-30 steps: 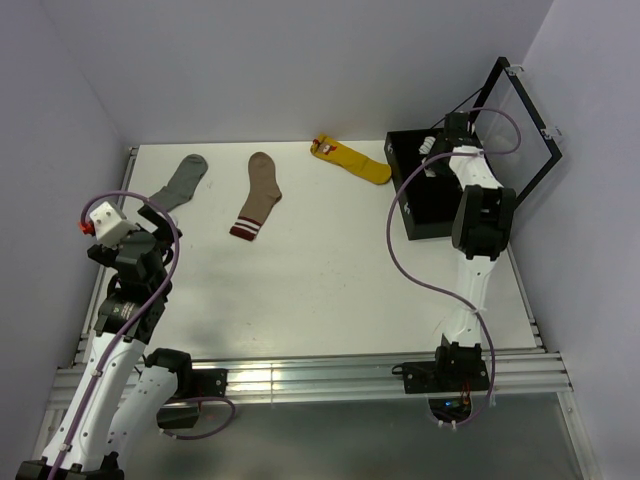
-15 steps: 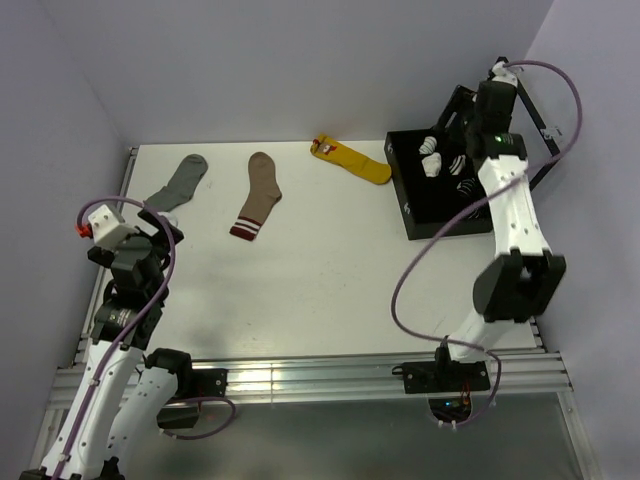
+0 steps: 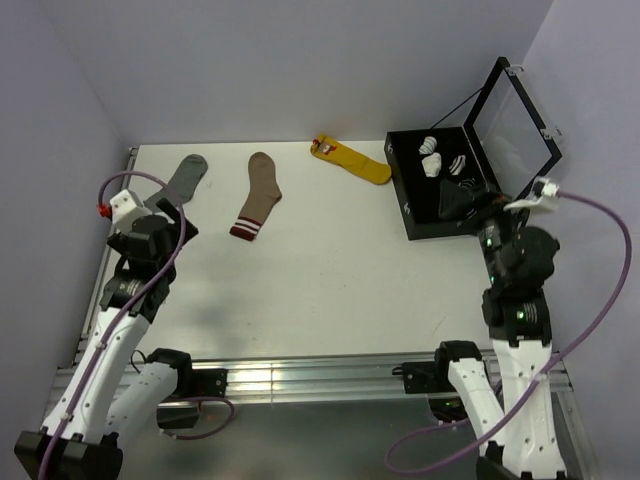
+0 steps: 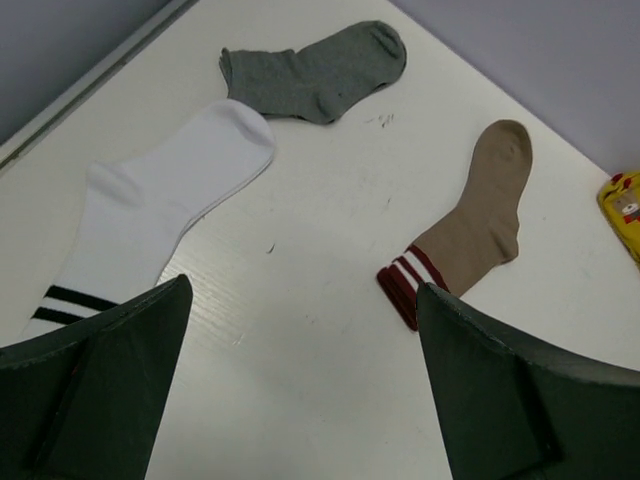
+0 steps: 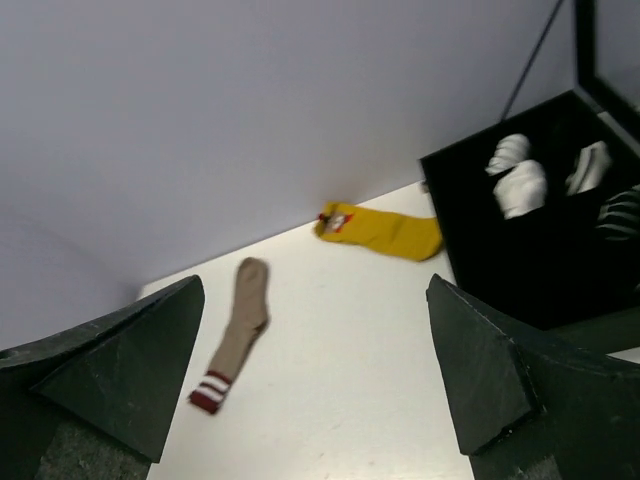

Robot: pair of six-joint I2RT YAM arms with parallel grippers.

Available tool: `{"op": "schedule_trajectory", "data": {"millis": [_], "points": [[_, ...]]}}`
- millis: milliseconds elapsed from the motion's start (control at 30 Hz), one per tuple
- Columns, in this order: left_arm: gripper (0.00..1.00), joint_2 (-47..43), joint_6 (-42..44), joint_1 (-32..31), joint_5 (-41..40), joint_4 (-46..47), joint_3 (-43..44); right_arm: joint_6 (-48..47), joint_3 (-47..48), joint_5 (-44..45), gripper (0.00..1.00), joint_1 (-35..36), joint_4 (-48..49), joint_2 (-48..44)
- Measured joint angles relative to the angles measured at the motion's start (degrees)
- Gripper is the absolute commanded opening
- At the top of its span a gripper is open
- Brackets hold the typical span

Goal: Roll the socks
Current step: Adjust the sock at the center of the board.

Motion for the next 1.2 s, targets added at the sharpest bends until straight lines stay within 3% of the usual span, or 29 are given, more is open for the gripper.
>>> {"op": "schedule_trajectory", "data": {"millis": [133, 267, 500, 600, 967, 1200], "points": [[0.99, 6.6, -2.3, 0.2, 0.7, -2.5, 2.9, 3.6, -9.6, -2.5, 1.0, 1.6, 2.9, -9.6], [1.0, 15.1, -4.9, 2.9, 2.6, -4.8, 5.2, 3.2, -10.8, -2.8, 0.99, 7.3, 2.9, -9.8], [0.99, 32.8, -8.4, 19.1, 11.1, -5.6, 5.9, -0.1, -10.8, -1.5, 0.99, 16.1, -0.1, -7.7], [0.99, 38.6, -9.2, 22.7, 12.2, -5.8, 6.4, -1.2, -10.8, -1.1, 0.98, 18.3, -0.5, -7.8], [0.99, 52.3, -8.7, 23.9, 14.1, -4.0, 10.4, -5.7, -10.6, 4.7, 0.98, 23.5, -2.6, -7.9], [0.99, 52.9, -8.9, 23.6, 15.9, -4.1, 11.1, -6.6, -10.6, 6.4, 0.97, 24.2, -3.1, -7.9]]}}
